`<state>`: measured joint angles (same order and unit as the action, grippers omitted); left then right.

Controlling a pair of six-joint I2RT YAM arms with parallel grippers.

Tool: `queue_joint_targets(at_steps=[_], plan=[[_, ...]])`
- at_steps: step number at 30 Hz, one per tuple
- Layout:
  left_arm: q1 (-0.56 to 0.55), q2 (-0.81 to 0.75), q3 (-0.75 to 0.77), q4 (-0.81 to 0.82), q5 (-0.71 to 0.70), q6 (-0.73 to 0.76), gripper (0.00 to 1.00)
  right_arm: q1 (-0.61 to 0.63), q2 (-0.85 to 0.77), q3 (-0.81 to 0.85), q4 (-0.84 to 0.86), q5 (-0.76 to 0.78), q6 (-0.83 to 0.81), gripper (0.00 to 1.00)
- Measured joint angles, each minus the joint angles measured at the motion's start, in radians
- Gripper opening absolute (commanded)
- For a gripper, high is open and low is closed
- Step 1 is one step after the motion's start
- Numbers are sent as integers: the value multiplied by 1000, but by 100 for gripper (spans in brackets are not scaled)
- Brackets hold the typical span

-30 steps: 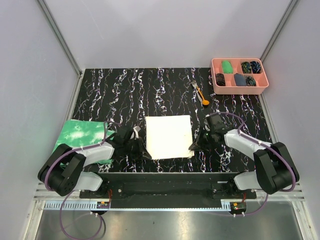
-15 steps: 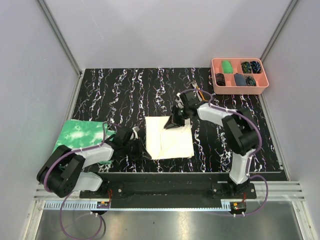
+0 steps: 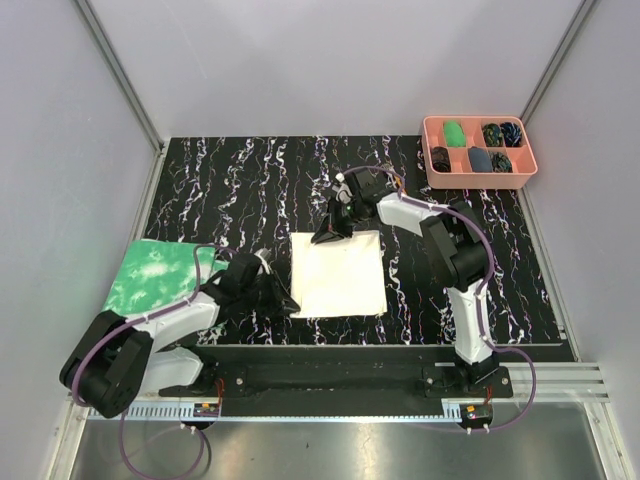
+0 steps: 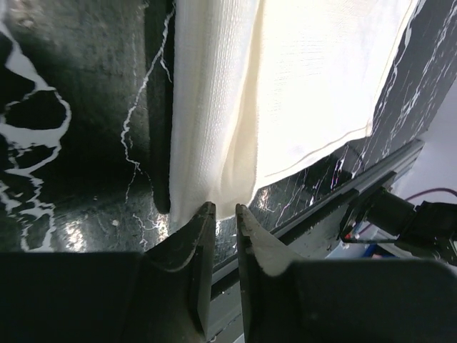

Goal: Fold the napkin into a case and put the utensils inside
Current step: Fold the top corner of the square-folded napkin at the center of the board.

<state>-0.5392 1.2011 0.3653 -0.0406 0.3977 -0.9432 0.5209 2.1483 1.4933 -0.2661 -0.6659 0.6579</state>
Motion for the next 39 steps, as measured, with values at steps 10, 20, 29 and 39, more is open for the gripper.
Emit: queue_joint_targets(at_steps=[10,20,29,39], plan=[[0,-79,-4,-56,-93,-16,11,4,50,63,2,-34,-2,0],[0,-66,-35,-55,-97,-19,6,13,109,132,7,-62,2,0],[0,-45,-35,-42,-97,-19,4,24,136,164,11,-78,20,1],[0,-34,-35,-31,-96,-19,6,30,195,219,34,-107,44,4]])
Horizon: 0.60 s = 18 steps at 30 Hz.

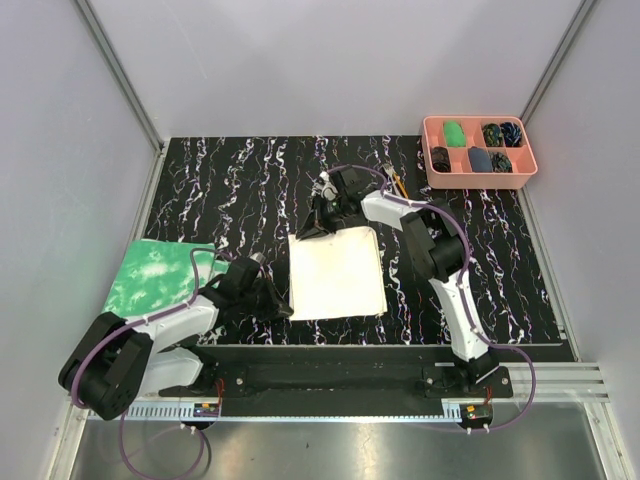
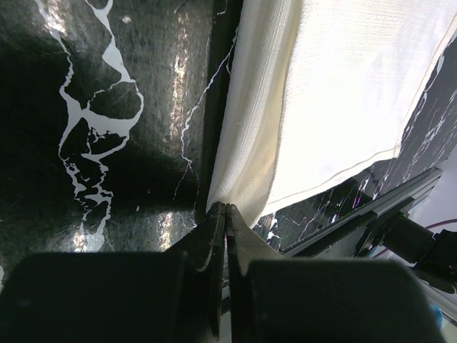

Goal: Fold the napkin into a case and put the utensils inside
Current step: Fold the top corner of the square-folded napkin at the center of the board.

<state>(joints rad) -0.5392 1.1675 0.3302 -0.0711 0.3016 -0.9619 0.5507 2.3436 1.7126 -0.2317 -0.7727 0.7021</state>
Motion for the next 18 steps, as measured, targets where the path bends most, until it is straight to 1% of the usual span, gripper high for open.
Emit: queue_joint_targets(at_steps=[3,4,5,6,8,9,11,12,14,15,18], plan=[[0,-2,0,-2,0,0,9,0,16,3,2,0,5,5],[0,-5,0,-5,-1,0,11,0,19,3,2,-1,6,7],[0,-9,0,-8,-2,0,12,0,23,6,2,-1,7,17],[0,-16,0,-13,-4,0,18,0,27,11,2,-3,8,22],[0,-35,0,-29,-11,1,20,0,32,19,2,-6,13,28],[0,-47,1,-41,-16,1,24,0,32,22,2,-7,15,30],[0,-77,2,-69,-29,2,26,0,32,35,3,-7,15,33],[0,-100,4,-89,-41,3,27,0,32,38,3,-7,15,39],[0,-144,16,-136,-68,5,30,0,32,51,3,-7,15,44],[2,-172,27,-167,-85,8,32,0,31,55,2,-7,15,49],[5,-253,79,-246,-134,17,33,0,26,64,-15,-3,3,57]])
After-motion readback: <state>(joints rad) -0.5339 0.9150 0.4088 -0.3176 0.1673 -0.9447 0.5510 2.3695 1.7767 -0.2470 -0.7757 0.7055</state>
